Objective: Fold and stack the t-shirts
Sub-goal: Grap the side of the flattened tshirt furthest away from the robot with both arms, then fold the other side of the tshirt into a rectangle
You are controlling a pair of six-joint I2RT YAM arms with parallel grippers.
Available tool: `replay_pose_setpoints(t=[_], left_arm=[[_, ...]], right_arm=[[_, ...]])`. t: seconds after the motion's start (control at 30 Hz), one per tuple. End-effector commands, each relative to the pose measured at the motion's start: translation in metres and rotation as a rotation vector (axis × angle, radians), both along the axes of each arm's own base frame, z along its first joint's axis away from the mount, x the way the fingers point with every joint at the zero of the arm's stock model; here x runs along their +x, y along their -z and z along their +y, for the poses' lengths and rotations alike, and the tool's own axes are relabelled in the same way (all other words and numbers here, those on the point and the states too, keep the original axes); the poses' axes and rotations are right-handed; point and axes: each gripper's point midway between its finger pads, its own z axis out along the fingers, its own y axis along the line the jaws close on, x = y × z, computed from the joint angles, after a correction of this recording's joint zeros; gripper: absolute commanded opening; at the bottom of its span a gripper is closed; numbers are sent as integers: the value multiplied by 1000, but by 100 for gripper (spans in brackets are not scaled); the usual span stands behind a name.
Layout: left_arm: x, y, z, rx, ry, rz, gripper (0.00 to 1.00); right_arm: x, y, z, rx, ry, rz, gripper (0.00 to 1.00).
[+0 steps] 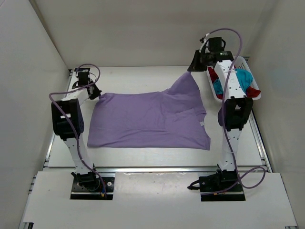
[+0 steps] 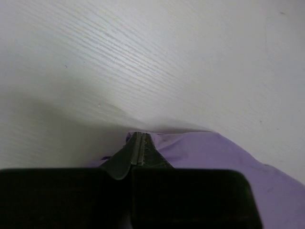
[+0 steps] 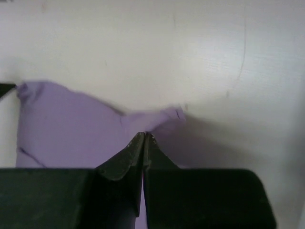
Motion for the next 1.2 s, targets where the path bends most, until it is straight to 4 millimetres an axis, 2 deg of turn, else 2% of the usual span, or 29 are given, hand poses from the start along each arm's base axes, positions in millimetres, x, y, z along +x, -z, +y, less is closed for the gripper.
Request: replay_pose_setpoints(t=[0.0, 0.1, 0.13, 0.17, 0.23, 0.27, 0.3, 0.33, 0.37, 0.4, 0.43, 0.47, 0.53, 0.57, 0.6, 0.67, 0.7, 0.77, 0.83, 0.87, 0.9, 0.97, 1.0, 1.1, 1.17], left_arm=[[3, -40, -6, -27, 10, -97, 0], [-4, -36, -6, -59, 6, -97, 0], [-9, -34, -1, -56, -8, -90, 0], [-9, -36, -2, -71, -7, -95, 0], [-13, -41, 4, -83, -26, -105, 0], [-15, -42, 4, -93, -25, -107, 0], [-18, -44, 6, -101, -31, -113, 0], [-22, -48, 10, -103, -44, -118, 0], [-22, -50, 9, -104, -39, -122, 0], [-27, -50, 8, -106, -39, -117, 0], [-29, -56, 10, -101, -39, -129, 0], [-30, -55, 10, -98, -41, -125, 0], [-37, -62, 11, -101, -49, -136, 0], [-41, -64, 12, -96, -52, -144, 0], [-44, -61, 14, -99, -60, -135, 0], [-48, -63, 14, -103, -60, -136, 0], [-49, -64, 17, -106, -64, -138, 0], [-55, -65, 16, -107, -67, -138, 0], [-58, -70, 19, -99, -67, -154, 0], [-62, -68, 20, -106, -74, -148, 0], [-65, -66, 19, -111, -75, -146, 0], [-70, -71, 22, -104, -80, -159, 0], [-73, -71, 22, -107, -87, -161, 0], [-83, -70, 27, -127, -102, -165, 0], [-87, -68, 29, -128, -102, -161, 0]], right_arm=[[-37, 49, -5, -117, -4, 108, 0], [-59, 66, 0, -125, 6, 118, 0], [-59, 48, 2, -106, 7, 55, 0], [-71, 66, 2, -102, 14, 102, 0], [-83, 50, 1, -89, 38, 58, 0], [-89, 57, 2, -95, 35, 65, 0], [-98, 55, 1, -94, 51, 57, 0], [-99, 40, -3, -81, 74, 12, 0], [-111, 52, -3, -83, 79, 41, 0], [-118, 53, -6, -61, 91, 37, 0], [-121, 36, -7, -48, 105, -14, 0], [-133, 49, -10, -58, 114, 14, 0], [-153, 52, -15, -52, 138, 12, 0], [-157, 38, -16, -37, 140, -30, 0], [-166, 47, -15, -30, 142, -13, 0], [-178, 40, -17, -11, 161, -38, 0], [-185, 49, -17, -19, 167, -23, 0], [-197, 50, -15, -16, 162, -36, 0], [-211, 59, -18, -29, 172, -17, 0], [-214, 50, -18, -16, 178, -41, 0], [-223, 60, -20, -24, 180, -26, 0], [-240, 66, -25, -36, 185, -28, 0], [-244, 59, -27, -37, 192, -52, 0], [-264, 63, -29, -34, 187, -47, 0], [-276, 76, -34, -29, 196, -28, 0]])
